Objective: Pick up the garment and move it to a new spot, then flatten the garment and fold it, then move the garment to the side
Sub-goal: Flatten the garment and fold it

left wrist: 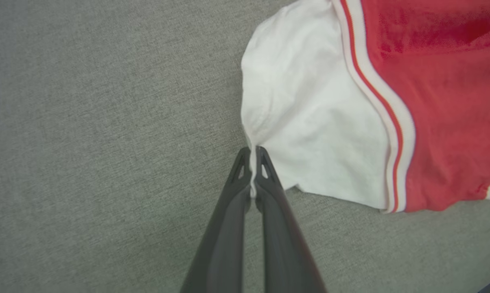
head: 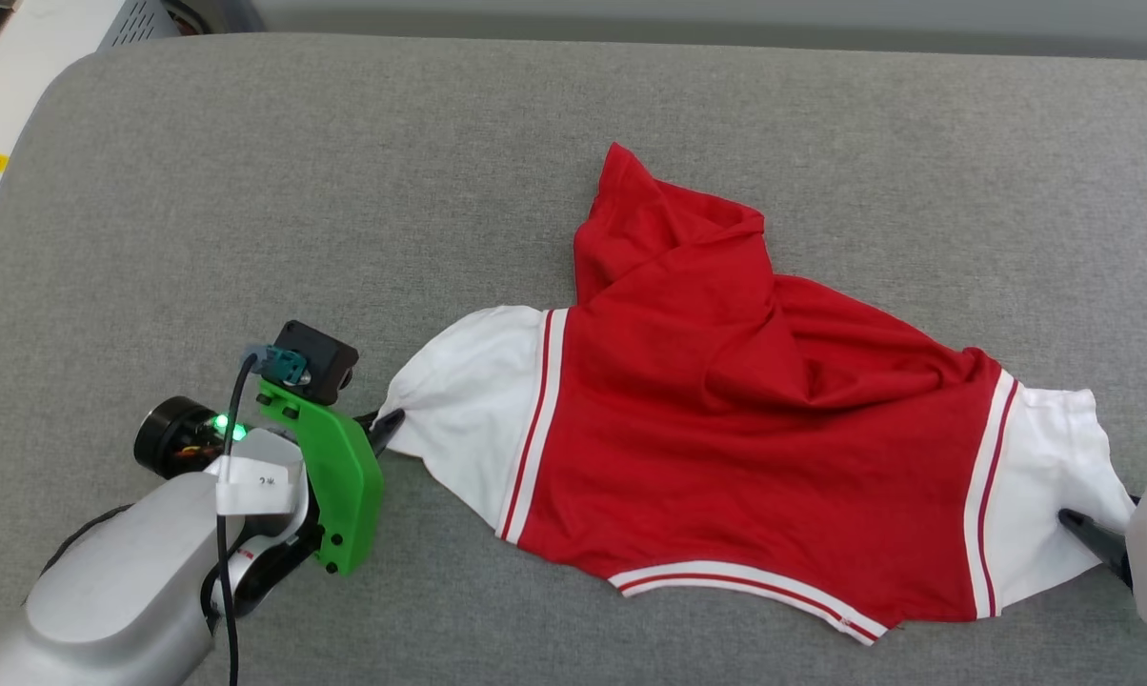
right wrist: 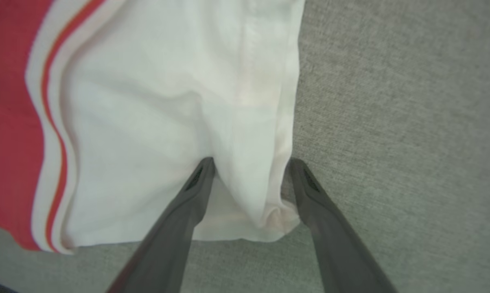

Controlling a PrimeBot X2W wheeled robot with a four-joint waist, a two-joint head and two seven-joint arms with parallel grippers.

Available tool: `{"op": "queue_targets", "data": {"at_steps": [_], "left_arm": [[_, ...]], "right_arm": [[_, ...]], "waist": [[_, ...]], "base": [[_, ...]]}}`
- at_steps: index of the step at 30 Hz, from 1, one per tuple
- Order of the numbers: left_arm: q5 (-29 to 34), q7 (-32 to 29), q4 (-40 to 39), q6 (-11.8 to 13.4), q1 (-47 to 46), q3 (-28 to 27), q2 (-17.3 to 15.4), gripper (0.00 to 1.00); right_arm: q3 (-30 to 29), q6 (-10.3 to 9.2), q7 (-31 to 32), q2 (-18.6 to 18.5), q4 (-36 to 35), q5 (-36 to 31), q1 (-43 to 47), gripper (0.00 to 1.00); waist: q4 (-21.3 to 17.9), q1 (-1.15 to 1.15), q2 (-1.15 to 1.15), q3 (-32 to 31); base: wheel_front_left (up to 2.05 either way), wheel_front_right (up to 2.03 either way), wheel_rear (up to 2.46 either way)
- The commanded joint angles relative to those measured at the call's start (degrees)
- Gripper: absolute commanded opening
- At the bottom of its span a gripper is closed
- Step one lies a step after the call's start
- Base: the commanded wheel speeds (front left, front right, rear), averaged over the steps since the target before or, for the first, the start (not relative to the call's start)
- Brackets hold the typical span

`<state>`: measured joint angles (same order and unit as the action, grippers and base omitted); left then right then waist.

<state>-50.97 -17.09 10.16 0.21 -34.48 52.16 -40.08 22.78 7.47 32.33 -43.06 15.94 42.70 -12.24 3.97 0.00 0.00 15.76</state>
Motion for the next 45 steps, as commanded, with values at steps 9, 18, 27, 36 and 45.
{"op": "queue_targets", "data": {"at_steps": [9,18,27,36,45], "left_arm": [[-0.17,5.04,-2.04,-1.14,1.9,-0.9,-0.28,0.0],[0.96,8.96,-14.42,1.36,-1.79,-6.1,-3.11,0.0],[0.95,11.42,-21.21,3.61,-9.96,-12.73,-2.45,0.0],[1.29,11.0,-18.21,1.82,-23.64,-16.09,1.78,0.0],[4.35,11.94,-3.26,-2.35,-42.84,-16.8,9.35,0.0]], "right_arm": [[1.29,0.02,-10.4,0.31,-0.83,5.25,-0.47,0.0],[-7.04,0.02,-15.5,-2.39,-9.52,8.33,0.68,0.0],[-18.23,0.02,-16.17,-1.83,-21.26,9.27,-2.87,0.0],[-23.41,0.02,-13.01,0.39,-26.17,5.68,-16.37,0.0],[-18.95,0.02,-11.24,4.76,-16.85,-2.17,-42.5,0.0]], "waist": [[-1.79,0.0,0.0,-6.26],[-2.06,0.0,0.0,-11.19],[-2.18,0.0,0.0,-10.61],[-2.54,0.0,0.0,-4.35],[-2.88,0.0,0.0,6.36]], "base": [[0.0,0.0,0.0],[0.0,0.0,0.0],[0.0,0.0,0.0],[0.0,0.0,0.0],[0.0,0.0,0.0]]}}
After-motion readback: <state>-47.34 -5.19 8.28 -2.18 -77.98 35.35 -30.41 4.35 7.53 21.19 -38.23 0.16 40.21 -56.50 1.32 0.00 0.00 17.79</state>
